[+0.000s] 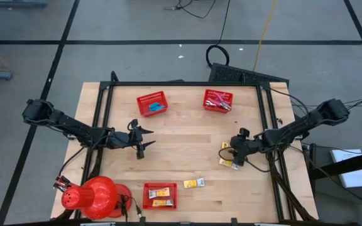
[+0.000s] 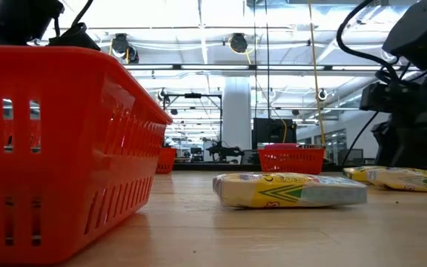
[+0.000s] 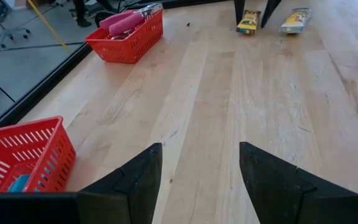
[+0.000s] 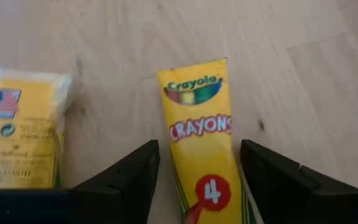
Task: Pick & Place School Supplies
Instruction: Put the yellow crayon pack into the bottom left red bin
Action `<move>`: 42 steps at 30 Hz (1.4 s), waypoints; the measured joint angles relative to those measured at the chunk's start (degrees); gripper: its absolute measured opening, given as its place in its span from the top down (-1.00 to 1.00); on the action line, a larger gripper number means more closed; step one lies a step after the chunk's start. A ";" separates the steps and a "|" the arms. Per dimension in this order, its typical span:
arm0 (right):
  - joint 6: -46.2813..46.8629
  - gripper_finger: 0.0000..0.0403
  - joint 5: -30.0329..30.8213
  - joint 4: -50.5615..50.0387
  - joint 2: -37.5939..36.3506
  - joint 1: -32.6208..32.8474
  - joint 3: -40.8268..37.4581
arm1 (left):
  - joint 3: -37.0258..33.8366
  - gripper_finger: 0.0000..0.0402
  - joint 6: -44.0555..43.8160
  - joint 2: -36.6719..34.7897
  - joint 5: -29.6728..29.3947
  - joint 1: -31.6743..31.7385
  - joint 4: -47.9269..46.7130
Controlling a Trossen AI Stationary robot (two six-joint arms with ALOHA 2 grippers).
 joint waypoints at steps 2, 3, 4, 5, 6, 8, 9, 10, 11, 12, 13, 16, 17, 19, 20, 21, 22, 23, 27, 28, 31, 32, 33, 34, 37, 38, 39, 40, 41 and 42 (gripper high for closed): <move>0.43 -0.01 1.71 0.72 0.65 0.00 -0.07 | 0.00 -0.09 0.11 0.00 -0.01 0.00 0.00; 0.45 0.06 2.37 1.38 1.01 0.00 -0.07 | 0.00 -0.09 0.09 0.00 0.00 0.00 0.00; 0.36 0.14 2.91 2.23 1.31 0.00 -0.07 | 0.00 -0.09 0.05 0.00 0.00 0.00 -0.02; 0.20 0.25 3.11 3.19 1.70 0.00 -0.08 | 0.00 -0.09 0.04 0.01 0.00 0.00 -0.02; 0.08 0.37 3.14 4.23 2.00 0.00 -0.12 | 0.00 -0.09 0.04 0.00 -0.02 0.00 -0.03; -0.05 0.65 3.27 6.64 2.59 0.00 -0.15 | 0.00 -0.09 0.04 0.00 -0.01 0.00 -0.05; -0.20 0.77 3.31 7.72 2.68 0.00 -0.15 | 0.00 -0.09 0.02 0.00 -0.02 0.00 -0.04; -0.59 0.78 3.35 8.67 2.82 -0.02 -0.17 | 0.00 -0.09 0.02 0.00 0.00 0.00 -0.04; -0.93 0.78 3.30 9.53 2.90 -0.04 -0.22 | 0.00 -0.09 0.00 0.00 0.00 0.00 -0.06; -1.08 0.78 3.20 10.50 2.97 -0.04 -0.28 | 0.00 -0.09 0.00 0.00 -0.02 0.00 -0.07; -1.27 0.78 3.14 11.65 2.98 -0.04 -0.28 | 0.00 -0.09 0.00 0.00 -0.02 0.00 -0.07; -3.12 0.78 3.68 15.85 2.94 -0.02 -0.26 | 0.00 -0.09 0.00 0.00 -0.02 0.00 -0.07; -3.82 0.78 4.26 17.05 2.94 -0.02 -0.26 | 0.00 -0.09 0.04 0.00 -0.02 0.00 -0.07; -4.86 0.78 4.36 20.25 2.94 -0.04 -0.26 | 0.00 -0.09 0.02 0.01 -0.02 0.00 -0.07; -5.30 0.78 4.38 21.60 2.92 -0.02 -0.14 | 0.00 -0.09 0.02 0.00 -0.02 0.00 -0.07; -5.88 0.78 4.41 22.87 2.92 -0.02 0.06 | 0.00 -0.09 0.04 0.00 -0.02 0.00 -0.07; -6.50 0.78 4.41 24.14 2.93 -0.02 0.39 | 0.00 -0.09 0.03 0.00 -0.03 0.00 -0.07; -7.14 0.78 4.40 25.63 2.93 -0.02 0.79 | 0.00 -0.09 0.02 0.00 -0.03 0.00 -0.07; -10.19 0.78 4.30 32.07 2.94 0.11 3.15 | 0.00 -0.09 0.13 0.00 -0.07 0.00 -0.06; -11.27 0.78 4.04 33.45 3.22 0.11 4.12 | 0.00 -0.09 0.15 0.00 -0.09 0.00 -0.07; -14.88 0.78 1.94 38.17 6.22 0.22 7.95 | 0.00 -0.09 0.29 0.00 -0.11 0.00 -0.05; -15.95 0.78 1.06 39.52 7.81 0.25 9.44 | 0.00 -0.09 0.28 0.00 -0.13 0.00 -0.04; -17.02 0.78 0.05 40.85 10.00 0.33 11.33 | 0.00 -0.09 0.28 0.01 -0.13 0.00 -0.04; -17.99 0.78 -0.87 42.28 12.43 0.45 13.37 | 0.00 -0.09 0.31 0.00 -0.13 0.00 -0.07; -20.86 0.78 -3.54 44.28 21.08 1.03 20.68 | -0.02 -0.09 0.53 0.00 -0.39 0.00 -0.08; -21.98 0.78 -4.64 45.20 24.14 1.28 23.24 | -0.02 -0.09 0.55 0.00 -0.53 0.00 -0.07; -22.88 0.78 -5.78 46.17 27.09 1.57 25.80 | -0.02 -0.09 0.55 0.00 -0.69 0.00 -0.05; -23.55 0.78 -6.91 47.06 30.26 1.84 28.64 | -0.02 -0.09 0.55 0.00 -1.03 0.00 -0.05; -24.17 0.78 -8.20 47.86 33.07 2.07 31.48 | -0.02 -0.09 0.57 0.00 -1.24 0.00 -0.09; -24.74 0.78 -9.84 48.42 35.80 2.32 34.21 | -0.02 -0.09 0.57 0.00 -1.33 0.00 -0.09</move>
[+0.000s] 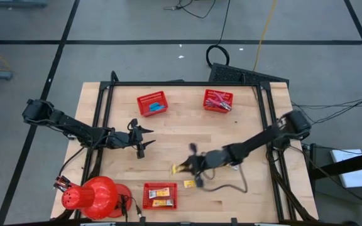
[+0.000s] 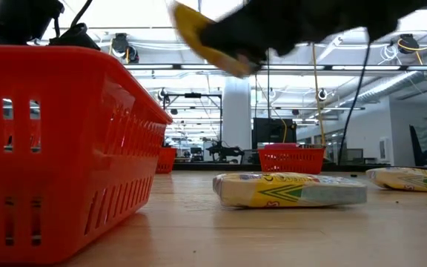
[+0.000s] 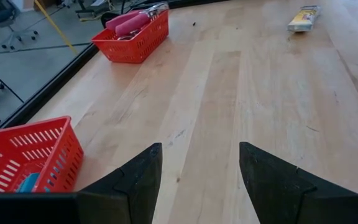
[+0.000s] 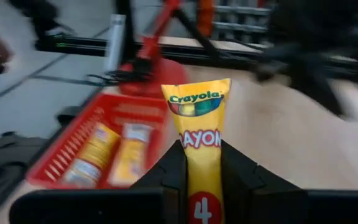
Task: Pick & Place School Supplies
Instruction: Put the yellow crayon pack into the bottom left red bin
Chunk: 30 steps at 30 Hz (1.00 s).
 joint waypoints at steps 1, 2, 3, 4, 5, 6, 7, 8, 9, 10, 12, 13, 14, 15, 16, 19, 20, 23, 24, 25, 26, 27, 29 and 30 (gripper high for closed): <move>-0.59 0.78 -1.56 0.16 2.53 0.26 2.63 | 0.00 -0.09 0.00 0.01 -0.10 0.00 -0.01; -1.16 0.78 -2.96 0.14 5.07 0.56 5.42 | 0.00 -0.09 0.00 0.00 -0.12 0.00 -0.07; -1.61 0.78 -4.02 -0.16 7.29 0.88 8.04 | 0.00 -0.09 0.00 0.00 -0.12 0.00 -0.13; -1.83 0.78 -5.20 -0.79 9.34 1.20 10.53 | 0.00 -0.09 0.00 0.00 -0.12 0.00 -0.15; -1.99 0.78 -6.24 -1.61 11.20 1.48 12.87 | 0.00 -0.09 -0.10 0.00 -0.12 0.00 -0.23; -2.09 0.78 -7.33 -2.38 12.95 1.77 15.07 | 0.00 -0.09 -0.20 0.00 -0.17 0.00 -0.40; -1.91 0.78 -8.53 -3.12 14.57 2.04 17.08 | 0.00 -0.09 -0.20 0.00 -0.18 0.00 -0.55; -1.67 0.78 -9.65 -3.96 15.98 2.31 18.75 | 0.00 -0.09 -0.22 0.00 -0.18 0.00 -0.60; -1.53 0.78 -10.39 -4.81 17.45 2.53 20.25 | 0.00 -0.09 -0.24 0.00 -0.20 0.00 -0.75; -1.30 0.78 -11.12 -5.48 18.78 2.74 21.66 | 0.00 -0.09 -0.24 0.00 -0.23 0.00 -0.94; -0.77 0.78 -12.07 -6.85 20.85 3.13 23.67 | 0.00 -0.09 -0.35 0.01 -0.23 0.00 -1.02; -0.30 0.78 -12.90 -7.37 21.86 3.17 24.66 | 0.00 -0.09 -0.50 0.00 -0.23 0.00 -0.98; 0.29 0.78 -13.54 -7.31 22.80 3.19 25.67 | 0.00 -0.09 -0.52 0.02 -0.27 0.00 -0.98; 0.74 0.78 -14.29 -7.14 23.34 3.21 26.24 | 0.00 -0.09 -0.52 0.02 -0.27 0.00 -0.98; 1.08 0.78 -14.67 -7.29 23.91 3.23 26.70 | 0.00 -0.09 -0.57 0.01 -0.27 0.00 -0.91; 2.00 0.78 -15.44 -7.13 24.99 3.20 27.69 | -0.02 -0.09 -0.63 0.02 -0.30 0.00 -0.92; 2.16 0.78 -15.77 -7.43 25.02 3.11 27.66 | -0.02 -0.09 -0.69 0.02 -0.30 0.00 -0.84; 3.12 0.78 -15.72 -7.93 24.98 2.95 27.66 | -0.02 -0.09 -0.72 0.00 -0.41 0.00 -0.84; 3.37 0.78 -15.70 -7.95 24.96 2.93 27.66 | -0.02 -0.09 -0.72 0.00 -0.53 0.00 -0.84; 3.46 0.78 -15.66 -7.95 24.98 2.93 27.66 | -0.02 -0.09 -0.72 0.02 -0.62 0.00 -0.85; 3.32 0.77 -15.66 -7.95 24.98 2.93 27.66 | -0.02 -0.09 -0.72 0.00 -0.64 0.00 -0.85; 3.05 0.73 -15.62 -7.79 24.98 2.93 27.66 | -0.02 -0.09 -0.72 0.00 -0.64 0.00 -0.85; 2.99 0.56 -15.56 -7.24 24.98 2.93 27.66 | -0.02 -0.09 -0.76 0.01 -0.64 0.00 -0.85; 3.05 0.45 -15.57 -7.09 24.98 2.93 27.66 | -0.02 -0.09 -0.82 0.00 -0.64 0.00 -0.85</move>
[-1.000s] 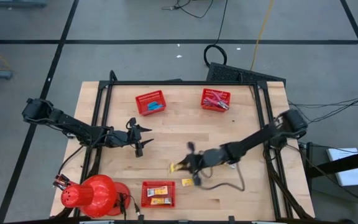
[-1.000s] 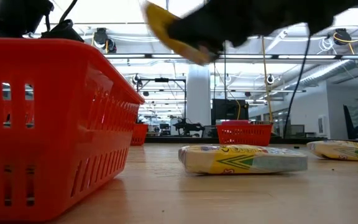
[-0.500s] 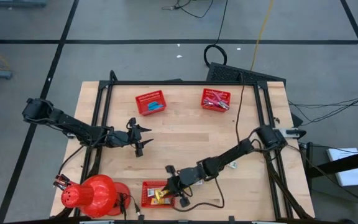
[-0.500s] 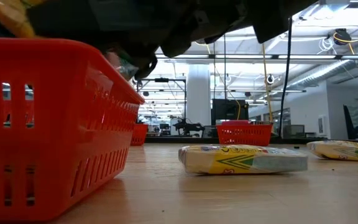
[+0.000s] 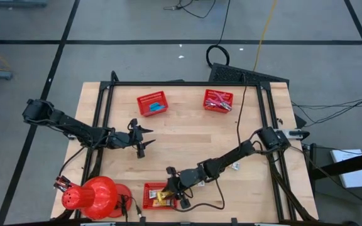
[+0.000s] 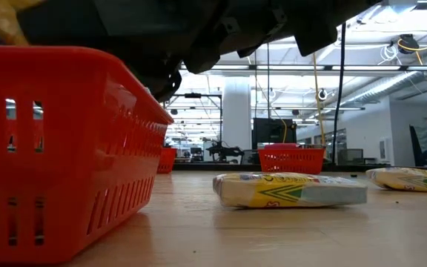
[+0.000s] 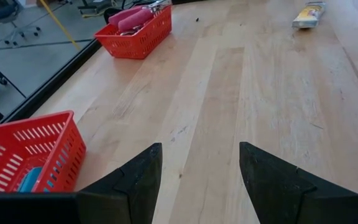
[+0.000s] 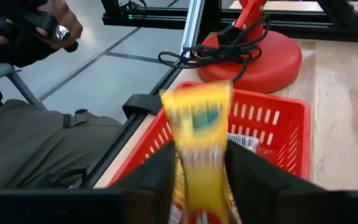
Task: Pick & Place School Supplies
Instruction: Put the yellow crayon pack into the bottom left red bin
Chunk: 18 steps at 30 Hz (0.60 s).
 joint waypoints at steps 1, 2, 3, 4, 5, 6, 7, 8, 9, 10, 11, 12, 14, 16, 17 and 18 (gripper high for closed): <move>0.00 0.35 0.00 0.00 0.00 0.00 0.00 | 0.00 -0.09 -0.03 0.00 0.00 0.00 0.00; -0.04 0.24 0.00 -0.05 0.00 -0.02 0.00 | 0.00 -0.09 -0.03 0.02 -0.01 0.00 0.00; -0.28 0.15 0.00 -0.05 0.00 -0.03 0.00 | 0.00 -0.09 -0.03 0.02 -0.01 0.00 0.00; -0.59 0.06 0.00 -0.04 0.00 -0.04 0.00 | 0.00 -0.09 -0.03 0.02 -0.02 0.00 0.00; -1.00 -0.01 0.00 -0.02 0.00 -0.04 0.00 | 0.00 -0.09 -0.03 0.00 0.00 0.00 0.00; -1.20 -0.08 0.00 0.02 0.00 -0.04 0.00 | 0.00 -0.09 -0.03 0.02 -0.02 0.00 0.00; -1.35 -0.13 0.02 0.02 0.00 -0.04 0.00 | 0.00 -0.09 -0.03 0.02 -0.02 0.00 0.00; -1.65 -0.17 0.04 0.00 0.00 -0.04 0.00 | 0.00 -0.09 -0.03 0.02 -0.02 0.00 0.00; -2.10 -0.20 0.37 -0.06 -0.08 -0.04 -0.02 | 0.00 -0.09 -0.03 0.01 -0.02 0.00 -0.01; -2.67 -0.22 1.46 -0.70 -0.37 -0.03 -0.05 | 0.00 -0.09 -0.03 0.01 -0.02 0.00 -0.02; -3.23 -0.23 2.91 -1.59 -0.76 0.02 -0.07 | 0.00 -0.09 -0.01 0.00 -0.02 0.00 -0.05; -3.99 -0.23 4.27 -3.18 -1.45 0.02 -0.07 | 0.00 -0.09 -0.02 0.01 -0.02 0.00 -0.07; -5.73 -0.22 8.08 -9.65 -3.85 0.45 -0.11 | 0.00 -0.09 -0.01 0.01 -0.02 0.00 -0.18; -7.08 -0.19 12.98 -16.64 -6.24 1.02 -0.09 | 0.00 -0.09 -0.01 0.01 -0.02 0.00 -0.35; -7.38 -0.18 15.50 -19.95 -7.31 1.44 -0.21 | 0.00 -0.09 0.00 0.00 -0.02 0.00 -0.47; -7.66 -0.17 18.15 -23.05 -8.67 1.98 -0.99 | 0.00 -0.09 0.01 0.02 -0.02 0.00 -0.48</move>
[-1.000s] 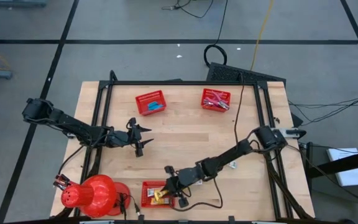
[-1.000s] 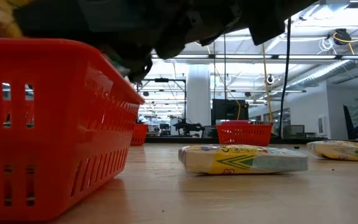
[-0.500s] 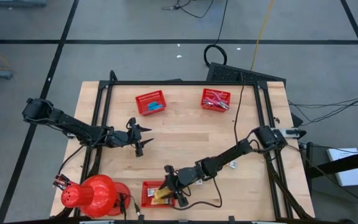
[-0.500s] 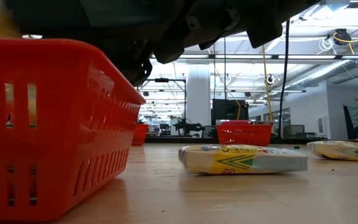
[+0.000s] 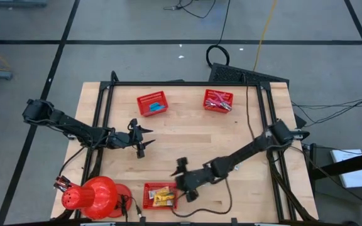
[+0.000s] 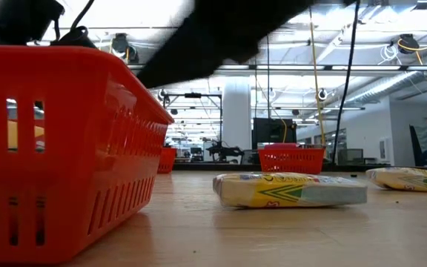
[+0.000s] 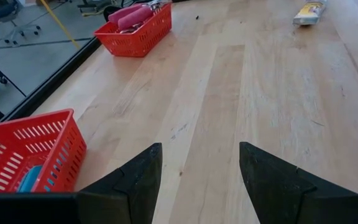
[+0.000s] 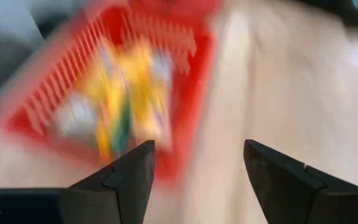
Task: Pick & Place School Supplies
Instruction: Put the yellow crayon pack into the bottom left red bin
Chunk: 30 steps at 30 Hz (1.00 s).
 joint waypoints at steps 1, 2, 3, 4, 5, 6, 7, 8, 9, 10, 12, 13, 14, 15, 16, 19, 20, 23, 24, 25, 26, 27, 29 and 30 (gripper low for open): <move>-0.13 -0.16 2.52 -3.09 -1.35 0.50 -1.08 | 0.00 -0.09 -0.02 0.00 0.00 0.00 0.00; 0.14 -0.16 4.43 -5.53 -2.66 0.88 -2.24 | 0.00 -0.09 0.00 -0.01 0.00 0.00 0.00; 0.92 -0.16 5.84 -6.73 -4.11 1.14 -3.64 | 0.00 -0.09 0.00 -0.02 0.00 0.00 -0.02; 2.12 -0.16 7.26 -7.99 -5.86 1.32 -5.49 | 0.00 -0.09 0.00 -0.02 0.00 0.00 -0.04; 3.63 -0.16 8.38 -9.26 -7.94 1.47 -7.68 | 0.00 -0.09 -0.02 0.00 0.00 0.00 -0.03; 5.05 -0.17 9.30 -10.01 -10.14 1.55 -10.18 | 0.00 -0.09 -0.02 0.00 0.00 0.00 -0.02; 6.66 -0.18 10.23 -9.94 -12.19 1.53 -12.90 | 0.00 -0.09 0.00 -0.02 0.00 0.00 -0.08; 8.43 -0.18 10.40 -9.74 -14.42 1.51 -15.88 | 0.00 -0.09 0.00 0.00 0.00 0.00 -0.08; 10.22 -0.19 10.43 -10.06 -16.68 1.51 -18.71 | 0.00 -0.09 -0.01 -0.01 0.00 0.00 -0.02; 12.27 -0.19 10.48 -10.41 -19.35 1.49 -21.90 | 0.00 -0.09 0.00 0.01 0.00 0.00 -0.03; 16.44 -0.20 10.44 -10.00 -24.29 1.51 -27.48 | 0.00 -0.09 0.04 0.01 0.00 0.00 -0.04; 18.65 -0.20 10.30 -9.86 -26.80 1.54 -30.36 | 0.00 -0.09 0.04 0.01 0.00 0.00 0.02; 20.89 -0.20 10.22 -10.00 -29.02 1.71 -33.16 | 0.00 -0.09 0.06 0.01 0.00 0.00 -0.02; 23.21 -0.20 10.18 -10.33 -31.19 2.01 -35.67 | 0.00 -0.09 0.06 -0.01 0.00 0.00 -0.02; 25.40 -0.20 10.13 -10.82 -33.27 2.38 -37.96 | 0.00 -0.09 0.06 0.01 0.00 0.00 0.00; 31.77 -0.20 9.81 -14.28 -38.74 3.94 -42.75 | 0.00 -0.09 0.04 0.01 0.00 0.00 -0.07; 33.97 -0.20 9.15 -15.88 -40.19 4.48 -44.09 | 0.00 -0.09 0.04 0.01 0.00 0.00 -0.07; 39.18 -0.20 8.33 -18.38 -42.74 5.94 -47.61 | 0.00 -0.09 0.04 -0.01 0.00 0.00 -0.25; 40.38 -0.20 8.06 -17.88 -43.20 6.33 -48.39 | 0.00 -0.09 0.04 0.01 0.00 0.00 -0.32; 41.39 -0.20 7.29 -17.20 -43.35 6.63 -48.99 | 0.00 -0.09 0.03 0.01 0.00 0.00 -0.33; 42.32 -0.20 6.97 -16.95 -43.31 6.84 -49.49 | 0.00 -0.09 0.03 0.01 0.00 0.00 -0.35; 43.01 -0.20 6.90 -16.99 -42.96 7.16 -49.94 | 0.00 -0.09 0.04 0.01 0.00 0.00 -0.35; 43.96 -0.20 6.83 -17.41 -41.91 7.57 -50.45 | 0.00 -0.09 0.04 -0.02 0.00 0.00 -0.33; 44.16 -0.20 6.80 -17.12 -41.22 7.74 -50.54 | 0.00 -0.09 0.04 0.01 0.00 0.00 -0.35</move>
